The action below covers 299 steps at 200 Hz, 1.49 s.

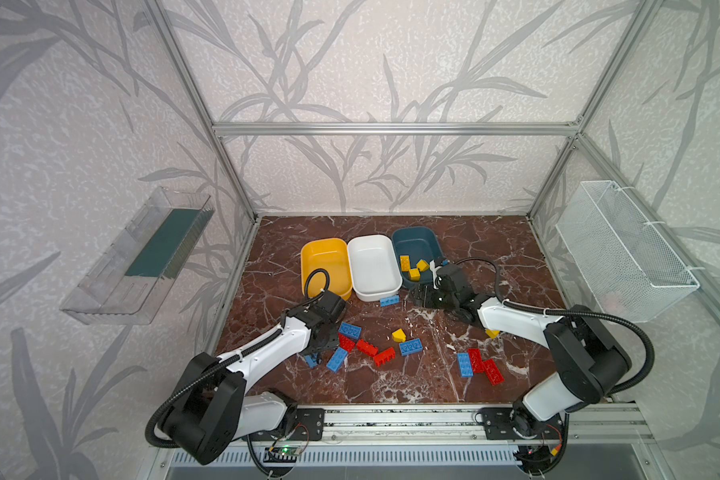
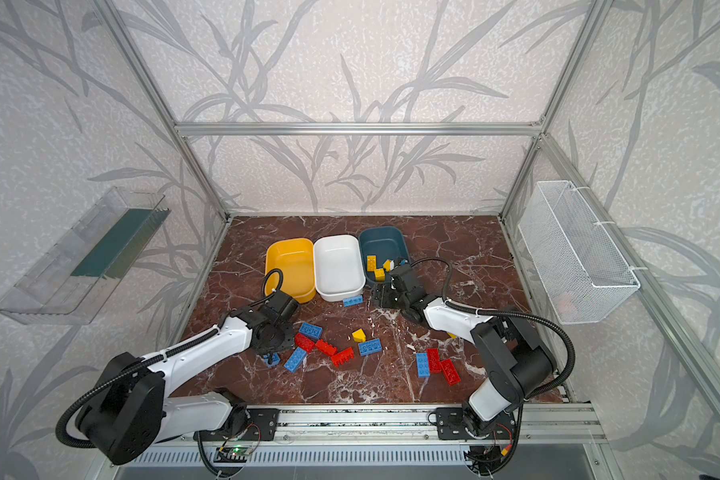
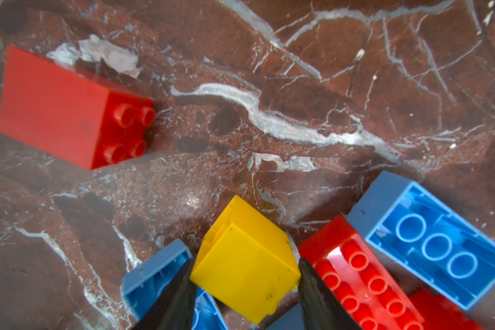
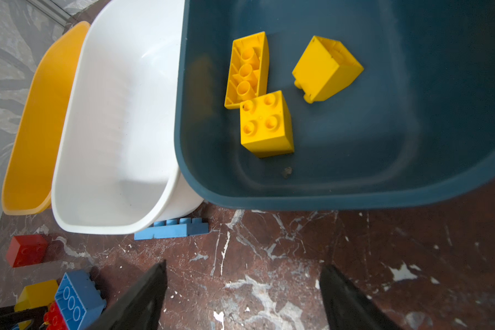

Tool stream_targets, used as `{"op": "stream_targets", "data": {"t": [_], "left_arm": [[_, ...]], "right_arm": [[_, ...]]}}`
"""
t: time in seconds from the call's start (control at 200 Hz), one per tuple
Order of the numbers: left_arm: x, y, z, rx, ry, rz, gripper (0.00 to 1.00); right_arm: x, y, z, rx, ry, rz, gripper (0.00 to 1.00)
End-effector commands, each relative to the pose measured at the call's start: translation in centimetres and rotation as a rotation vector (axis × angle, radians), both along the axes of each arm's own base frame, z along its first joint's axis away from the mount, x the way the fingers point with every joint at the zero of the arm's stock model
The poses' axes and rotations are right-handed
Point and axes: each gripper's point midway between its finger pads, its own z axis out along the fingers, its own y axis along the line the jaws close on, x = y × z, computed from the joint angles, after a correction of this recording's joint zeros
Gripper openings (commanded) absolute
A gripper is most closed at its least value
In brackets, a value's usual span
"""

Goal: Sort the legos into containers by color
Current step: 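Lower the left gripper onto a yellow 2x2 brick among the bricks and close, then drop the yellow brick into the teal tub with the left gripper while the right lowers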

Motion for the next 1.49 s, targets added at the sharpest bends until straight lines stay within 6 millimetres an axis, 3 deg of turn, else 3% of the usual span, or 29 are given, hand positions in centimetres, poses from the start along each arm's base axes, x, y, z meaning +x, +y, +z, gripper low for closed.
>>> {"op": "stream_targets", "data": {"t": [0.0,0.38,0.645,0.995,1.185,1.489], "left_arm": [[0.8,0.0,0.2,0.023,-0.018,-0.005,0.54],[2.2,-0.8,-0.4,0.026,-0.008,-0.011,0.64],[3.2,-1.5,-0.2,0.015,-0.021,-0.015,0.56],[3.0,-1.8,0.1,0.016,-0.029,-0.031,0.34],[3.6,-2.3,2.1,-0.011,-0.084,-0.054,0.31],[6.7,-3.8,8.5,-0.036,-0.212,-0.126,0.31]], "right_arm": [[0.2,0.4,-0.1,0.011,0.001,0.003,0.84],[0.2,0.4,-0.2,0.008,0.003,0.001,0.84],[0.2,0.4,-0.1,0.011,0.003,0.004,0.84],[0.1,0.4,0.3,0.017,-0.004,0.004,0.84],[-0.1,0.5,0.7,0.038,-0.010,0.007,0.85],[-0.7,0.2,2.1,0.095,-0.067,-0.002,0.85]]}}
